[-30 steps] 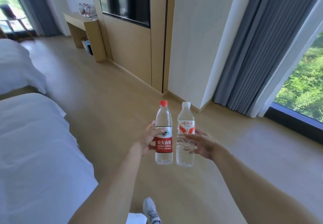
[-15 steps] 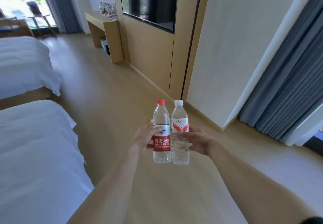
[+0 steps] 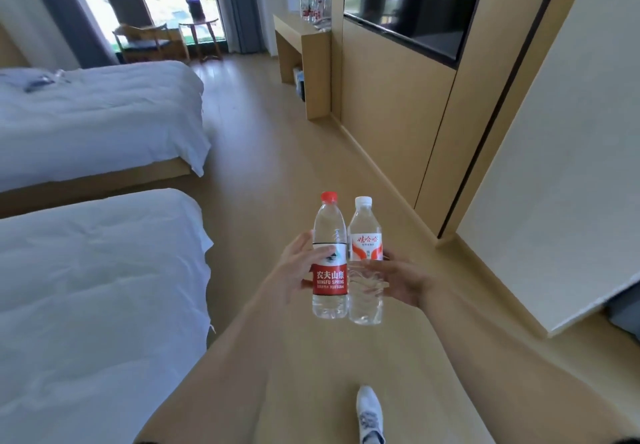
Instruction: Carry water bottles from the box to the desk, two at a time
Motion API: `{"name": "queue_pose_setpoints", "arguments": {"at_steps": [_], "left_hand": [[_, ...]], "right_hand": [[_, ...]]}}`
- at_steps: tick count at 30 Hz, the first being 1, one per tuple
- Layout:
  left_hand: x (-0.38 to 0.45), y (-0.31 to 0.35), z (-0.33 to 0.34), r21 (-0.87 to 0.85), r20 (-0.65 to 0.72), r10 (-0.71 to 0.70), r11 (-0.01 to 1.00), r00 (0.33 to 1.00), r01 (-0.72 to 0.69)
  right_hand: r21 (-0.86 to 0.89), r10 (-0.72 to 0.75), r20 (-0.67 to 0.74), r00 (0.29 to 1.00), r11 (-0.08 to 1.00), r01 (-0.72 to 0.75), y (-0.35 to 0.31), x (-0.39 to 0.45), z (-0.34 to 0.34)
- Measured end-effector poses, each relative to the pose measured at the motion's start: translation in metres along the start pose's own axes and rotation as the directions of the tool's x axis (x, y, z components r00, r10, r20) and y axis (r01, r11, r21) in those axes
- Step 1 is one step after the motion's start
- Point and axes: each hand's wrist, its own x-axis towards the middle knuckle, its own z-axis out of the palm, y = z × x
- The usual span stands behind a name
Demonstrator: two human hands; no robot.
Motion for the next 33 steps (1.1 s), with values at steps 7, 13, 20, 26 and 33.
{"name": "queue_pose_setpoints", "arguments": {"at_steps": [7, 13, 20, 26, 33], "left_hand": [[0.107, 0.067, 0.008, -0.081, -0.123, -0.012, 0.997, 0.992, 0.002], [0.181, 0.106, 0.004, -0.101, -0.201, -0.036, 0.995, 0.979, 0.015], [0.270, 0.136, -0.020, -0.116, -0.196, -0.037, 0.993, 0.980, 0.014], [0.379, 0.170, -0.061, -0.130, -0.147, -0.026, 0.991, 0.989, 0.007], [0.513, 0.240, -0.118, -0.183, -0.066, -0.019, 0.983, 0.998, 0.006]], "right_hand": [[-0.007, 0.053, 0.108, 0.993, 0.999, -0.052, -0.086, 0.118, -0.042], [-0.062, 0.048, 0.204, 0.978, 0.997, -0.036, -0.145, 0.195, -0.063], [-0.107, 0.049, 0.211, 0.976, 0.994, -0.027, -0.194, 0.284, -0.076], [-0.143, 0.050, 0.153, 0.987, 0.989, -0.028, -0.247, 0.383, -0.079], [-0.168, 0.045, 0.092, 0.995, 0.985, -0.029, -0.330, 0.506, -0.071]]}}
